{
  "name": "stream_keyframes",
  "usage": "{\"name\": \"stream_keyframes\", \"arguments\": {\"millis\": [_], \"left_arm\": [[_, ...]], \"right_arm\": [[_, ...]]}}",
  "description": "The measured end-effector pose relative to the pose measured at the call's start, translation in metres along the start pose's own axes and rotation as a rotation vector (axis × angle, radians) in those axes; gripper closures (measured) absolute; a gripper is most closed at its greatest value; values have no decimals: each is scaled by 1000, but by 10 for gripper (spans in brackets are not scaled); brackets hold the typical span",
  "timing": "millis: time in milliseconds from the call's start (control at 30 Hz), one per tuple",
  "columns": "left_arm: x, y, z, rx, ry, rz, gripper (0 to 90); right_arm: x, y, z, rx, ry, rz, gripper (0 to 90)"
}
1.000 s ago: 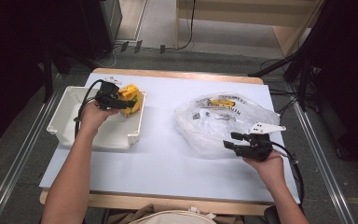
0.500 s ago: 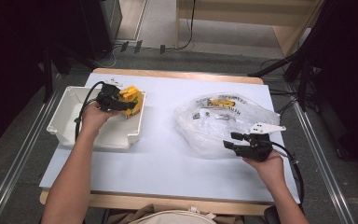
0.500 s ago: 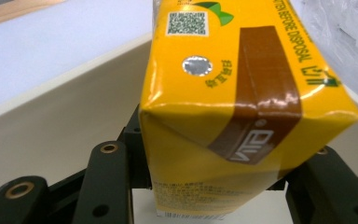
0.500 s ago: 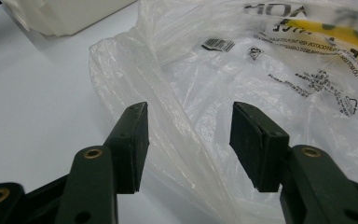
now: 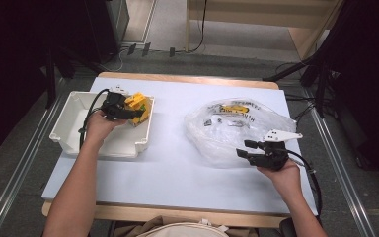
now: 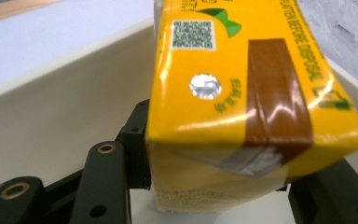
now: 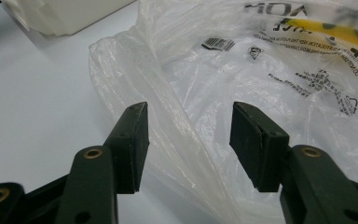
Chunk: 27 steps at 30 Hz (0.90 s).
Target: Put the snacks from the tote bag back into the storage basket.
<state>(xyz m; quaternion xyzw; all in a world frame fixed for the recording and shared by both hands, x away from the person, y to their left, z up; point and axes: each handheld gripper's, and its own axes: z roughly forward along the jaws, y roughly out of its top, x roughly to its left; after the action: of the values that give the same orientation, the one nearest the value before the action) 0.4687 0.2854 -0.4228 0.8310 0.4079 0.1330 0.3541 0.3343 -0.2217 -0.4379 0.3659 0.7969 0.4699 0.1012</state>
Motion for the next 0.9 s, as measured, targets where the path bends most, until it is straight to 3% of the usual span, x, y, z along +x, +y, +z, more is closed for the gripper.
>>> {"name": "stream_keyframes", "arguments": {"millis": [267,500,567,767,900], "left_arm": [[-1,0,0,3,0,-2,452],[1,1,-9,-40,-18,-50,387],[2,0,-12,-29,-24,-64,367],[-4,-4,-18,-6,-16,-50,362],[-6,-7,-23,-12,-8,-58,363]], "right_arm": [[0,0,0,2,0,-1,484],[0,0,-1,0,1,-2,482],[0,0,-1,0,2,-2,482],[0,0,-1,1,3,-2,481],[0,0,-1,0,5,-4,481]]}}
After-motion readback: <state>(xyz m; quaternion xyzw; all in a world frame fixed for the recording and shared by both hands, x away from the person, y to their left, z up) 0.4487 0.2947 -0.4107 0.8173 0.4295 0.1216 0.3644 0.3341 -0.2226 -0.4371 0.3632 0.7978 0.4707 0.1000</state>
